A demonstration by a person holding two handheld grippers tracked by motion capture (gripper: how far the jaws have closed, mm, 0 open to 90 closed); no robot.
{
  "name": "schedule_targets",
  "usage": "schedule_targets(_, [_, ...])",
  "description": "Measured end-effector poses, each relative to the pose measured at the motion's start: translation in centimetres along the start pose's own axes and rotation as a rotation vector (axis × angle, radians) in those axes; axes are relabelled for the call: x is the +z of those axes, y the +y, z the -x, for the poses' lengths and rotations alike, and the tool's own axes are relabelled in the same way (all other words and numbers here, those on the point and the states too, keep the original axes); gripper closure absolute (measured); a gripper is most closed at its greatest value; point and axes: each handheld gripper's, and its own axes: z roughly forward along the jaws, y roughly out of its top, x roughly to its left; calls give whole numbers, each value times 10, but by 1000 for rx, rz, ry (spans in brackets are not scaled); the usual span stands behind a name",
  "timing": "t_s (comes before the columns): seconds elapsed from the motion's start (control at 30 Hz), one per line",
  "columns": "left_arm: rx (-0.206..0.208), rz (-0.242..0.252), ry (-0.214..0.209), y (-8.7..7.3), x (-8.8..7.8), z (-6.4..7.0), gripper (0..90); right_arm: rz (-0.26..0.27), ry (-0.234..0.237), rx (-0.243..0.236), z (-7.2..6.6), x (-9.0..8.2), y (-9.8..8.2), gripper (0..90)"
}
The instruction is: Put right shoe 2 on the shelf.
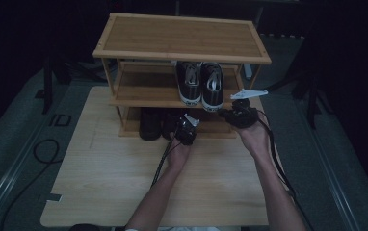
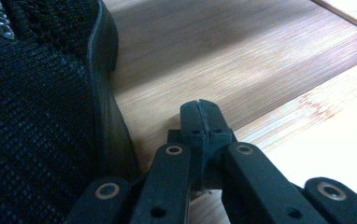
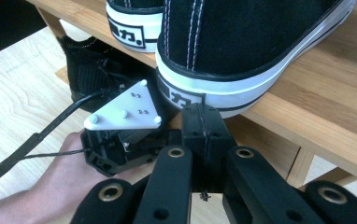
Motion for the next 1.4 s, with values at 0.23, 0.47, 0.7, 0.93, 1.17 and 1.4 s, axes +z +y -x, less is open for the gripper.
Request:
schedule_targets(0.23, [-2,-1,2,0,0,0,900,4,-8,9,2,1,2,900])
schedule_targets(0.47, [0,0,1,0,0,0,900,9,-21,9,1,4,5,900])
schedule_targets(0.7, [-3,-1,1,0,0,0,900,2,-53,3,1,6,6,900])
schedule_targets(0.93, [-2,0,1,0,0,0,900,3,-96,3,2,8,5,900])
schedule_targets(1.17, [1,0,2,0,0,0,900,13,-83,24,3,12,7,900])
schedule_targets(1.4, [1,1,5,0,0,1,900,13,-63,34,4,13,7,900])
